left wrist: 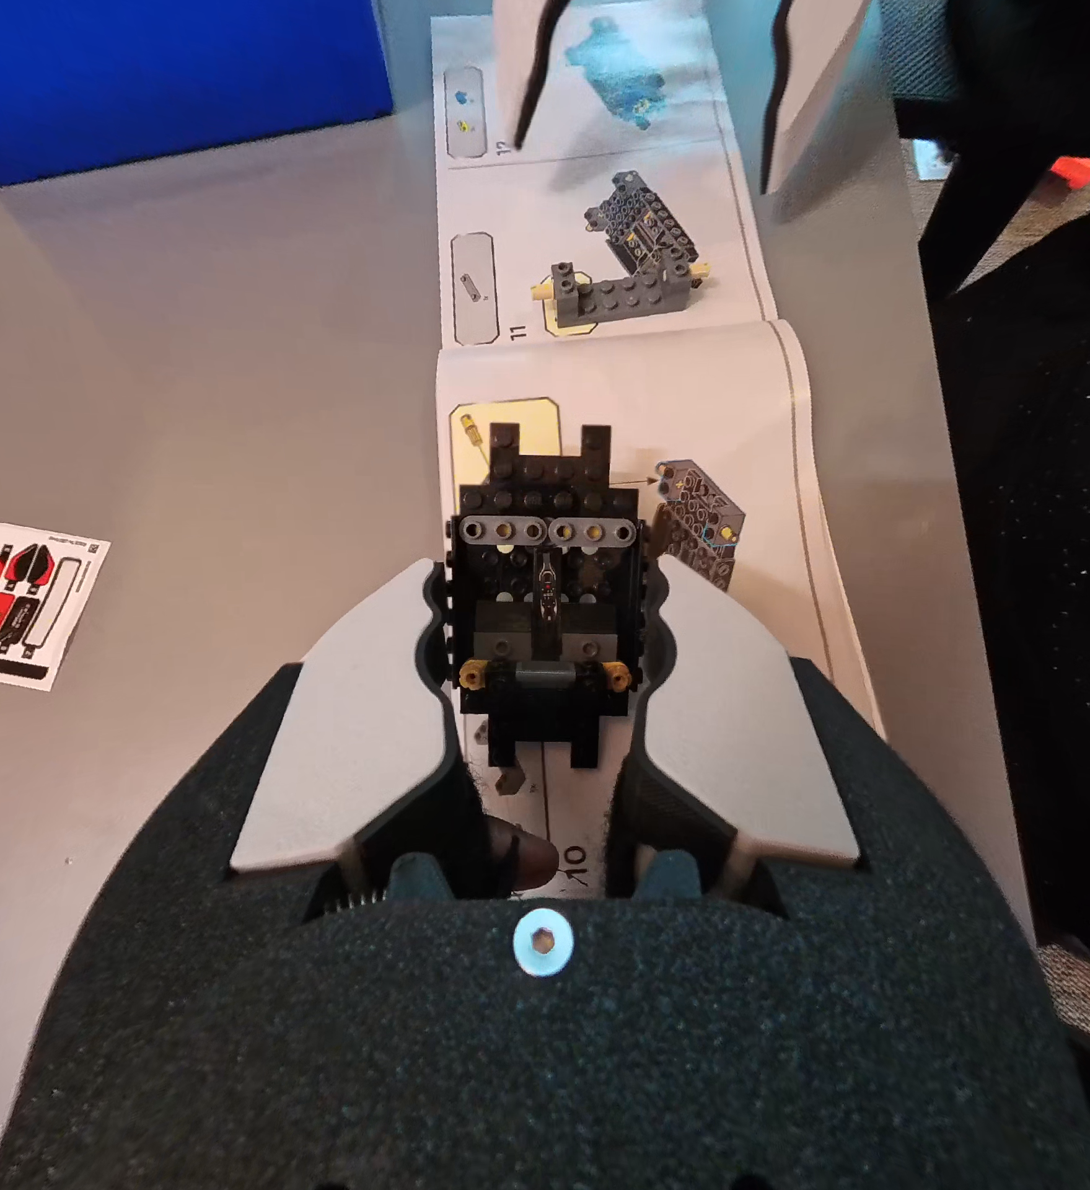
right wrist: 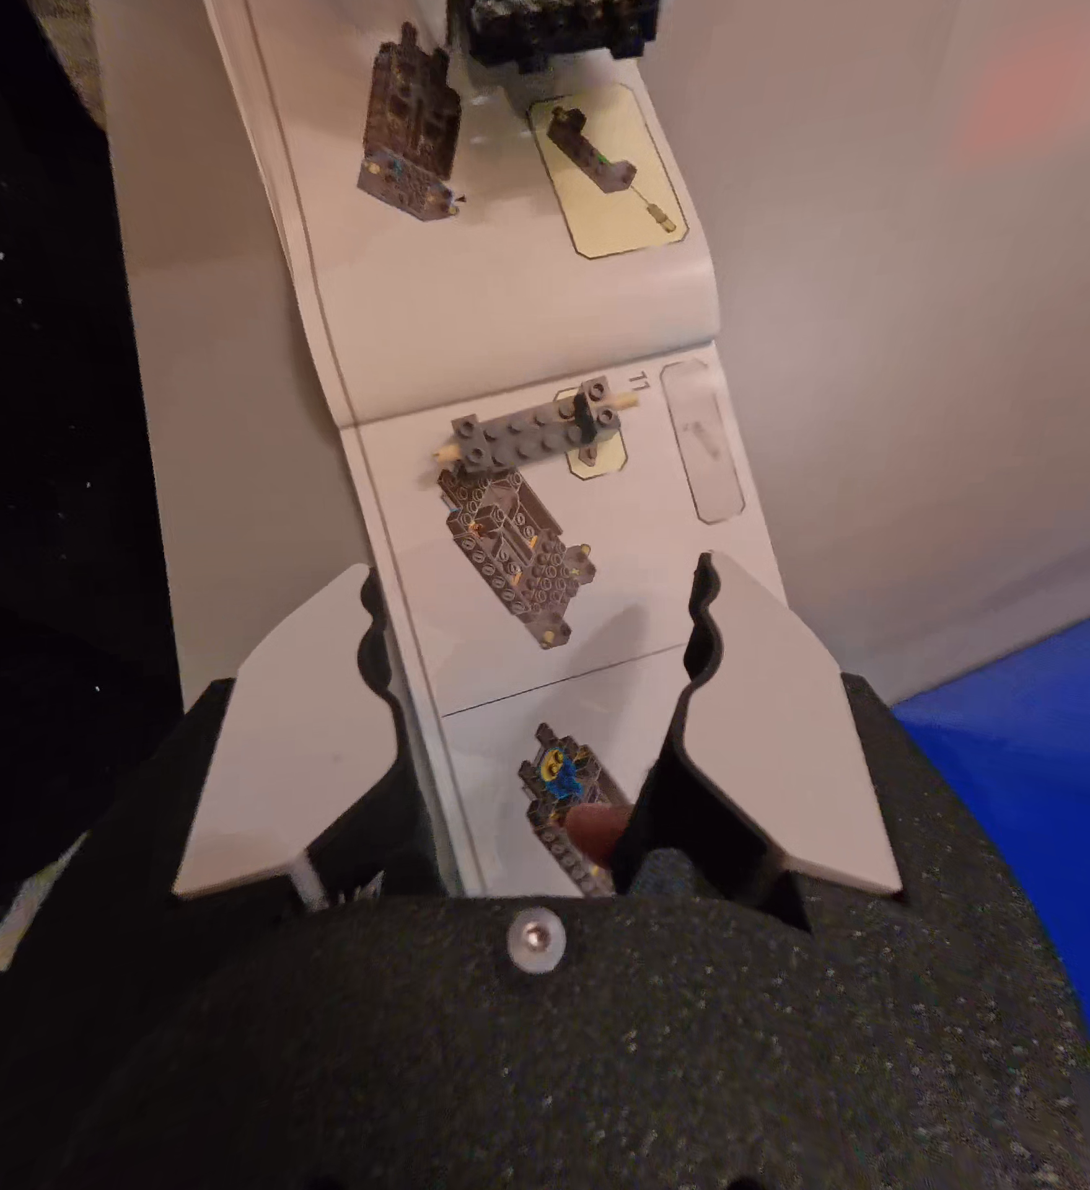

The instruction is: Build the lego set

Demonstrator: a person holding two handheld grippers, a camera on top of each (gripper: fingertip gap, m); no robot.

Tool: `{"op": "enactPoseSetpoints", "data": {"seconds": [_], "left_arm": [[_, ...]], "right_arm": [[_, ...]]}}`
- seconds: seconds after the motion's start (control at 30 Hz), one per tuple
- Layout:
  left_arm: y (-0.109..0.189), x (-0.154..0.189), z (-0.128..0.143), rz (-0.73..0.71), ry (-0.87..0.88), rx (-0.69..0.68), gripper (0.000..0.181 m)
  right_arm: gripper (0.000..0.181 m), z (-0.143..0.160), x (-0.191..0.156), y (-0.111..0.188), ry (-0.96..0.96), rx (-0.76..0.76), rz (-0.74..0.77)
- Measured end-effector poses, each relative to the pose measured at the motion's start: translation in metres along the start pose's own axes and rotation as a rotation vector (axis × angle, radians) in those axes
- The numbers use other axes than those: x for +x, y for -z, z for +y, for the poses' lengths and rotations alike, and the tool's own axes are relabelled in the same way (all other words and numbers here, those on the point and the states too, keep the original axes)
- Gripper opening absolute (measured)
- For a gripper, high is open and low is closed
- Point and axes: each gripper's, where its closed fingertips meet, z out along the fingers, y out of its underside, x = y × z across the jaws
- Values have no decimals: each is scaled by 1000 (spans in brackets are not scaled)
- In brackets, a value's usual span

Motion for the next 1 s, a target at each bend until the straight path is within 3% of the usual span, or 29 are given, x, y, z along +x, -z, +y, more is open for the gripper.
{"op": "enactPoseSetpoints", "data": {"seconds": [0.2, 0.33, 0.43, 0.67, 1.0], "left_arm": [[2, 4, -1, 12, -23, 1, 59], [8, 1, -2, -7, -24, 15, 59], [13, 0, -5, -14, -27, 36, 59], [13, 2, -8, -8, -35, 39, 59], [12, 0, -4, -26, -40, 11, 59]], "right_arm": [[77, -21, -3, -16, 119, 46, -166], [78, -28, -2, -24, 120, 76, -222], [84, -30, -2, -27, 113, 118, -240], [67, -33, -2, -31, 126, 179, -249], [67, -35, -1, -29, 106, 187, -225]]}}
